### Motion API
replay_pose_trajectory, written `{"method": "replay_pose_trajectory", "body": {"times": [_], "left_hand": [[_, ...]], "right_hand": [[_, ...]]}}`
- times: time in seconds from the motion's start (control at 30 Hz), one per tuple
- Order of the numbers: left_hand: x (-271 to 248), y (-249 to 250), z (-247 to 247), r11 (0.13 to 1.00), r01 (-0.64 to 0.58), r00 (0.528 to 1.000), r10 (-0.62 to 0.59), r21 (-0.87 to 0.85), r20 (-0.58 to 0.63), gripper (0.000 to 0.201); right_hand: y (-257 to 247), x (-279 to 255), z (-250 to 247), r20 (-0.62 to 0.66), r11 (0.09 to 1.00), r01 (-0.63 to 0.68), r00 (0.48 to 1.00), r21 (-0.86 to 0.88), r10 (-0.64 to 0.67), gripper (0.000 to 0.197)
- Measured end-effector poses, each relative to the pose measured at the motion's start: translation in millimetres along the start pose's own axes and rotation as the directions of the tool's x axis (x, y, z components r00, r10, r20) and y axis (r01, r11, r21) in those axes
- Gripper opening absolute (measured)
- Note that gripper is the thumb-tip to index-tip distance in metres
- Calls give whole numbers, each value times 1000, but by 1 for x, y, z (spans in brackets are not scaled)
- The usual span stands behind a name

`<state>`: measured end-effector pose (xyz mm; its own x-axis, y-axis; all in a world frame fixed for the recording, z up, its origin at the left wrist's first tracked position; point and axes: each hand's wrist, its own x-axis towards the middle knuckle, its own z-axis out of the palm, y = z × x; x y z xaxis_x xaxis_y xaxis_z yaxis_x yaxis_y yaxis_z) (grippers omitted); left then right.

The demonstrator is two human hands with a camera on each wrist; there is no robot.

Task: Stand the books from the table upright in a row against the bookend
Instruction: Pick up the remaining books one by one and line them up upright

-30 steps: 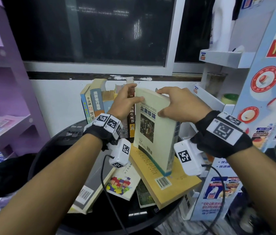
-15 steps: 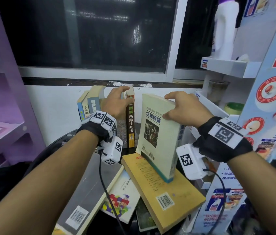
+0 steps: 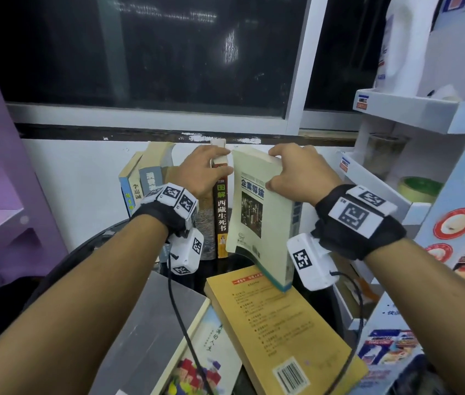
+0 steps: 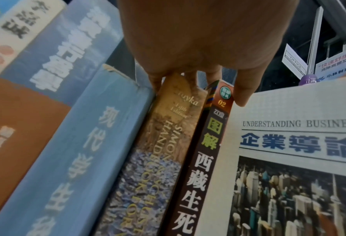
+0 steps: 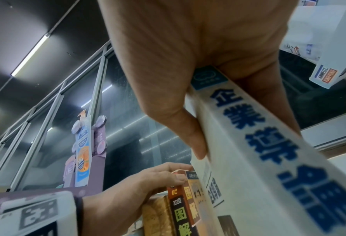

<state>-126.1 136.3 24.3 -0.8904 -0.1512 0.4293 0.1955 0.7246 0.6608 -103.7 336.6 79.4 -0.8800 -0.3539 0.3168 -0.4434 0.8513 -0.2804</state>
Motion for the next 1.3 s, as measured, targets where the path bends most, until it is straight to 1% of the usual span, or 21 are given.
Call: {"method": "replay_pose_trajectory", "body": {"times": [0.13, 0.23, 0.37, 0.53, 0.77, 0.93, 1.1, 1.3], "left_hand": [[-1, -6, 2, 999, -33, 999, 33, -11, -38, 43], [-1, -9, 3, 999, -32, 999, 31, -19, -44, 43], [-1, -12, 4, 999, -51, 997, 50, -16, -55, 44], [-1, -21, 5, 998, -66, 998, 65, -26, -20, 49], [3, -29, 5, 995, -93, 996, 93, -37, -1, 50], [4, -34, 4, 993, -116, 993, 116, -36, -7, 50], [5, -33, 5, 990, -141, 990, 141, -25, -12, 49], [4, -34, 5, 989, -146, 989, 145, -26, -13, 49]], "right_hand": [[7, 14, -2, 32, 999, -35, 999, -5, 35, 41], [10, 20, -2, 38, 998, -56, 998, 12, 56, 43], [10, 26, 5, 7, 997, -65, 998, 38, 65, 43], [-2, 35, 24, -54, 993, -65, 996, 94, 71, 44], [-19, 50, 58, -69, 978, -62, 995, 197, 77, 51], [-20, 60, 76, -97, 977, -64, 992, 205, 85, 52], [-19, 68, 88, -86, 977, -85, 991, 195, 104, 63], [-11, 74, 90, -58, 981, -65, 995, 183, 76, 61]]}}
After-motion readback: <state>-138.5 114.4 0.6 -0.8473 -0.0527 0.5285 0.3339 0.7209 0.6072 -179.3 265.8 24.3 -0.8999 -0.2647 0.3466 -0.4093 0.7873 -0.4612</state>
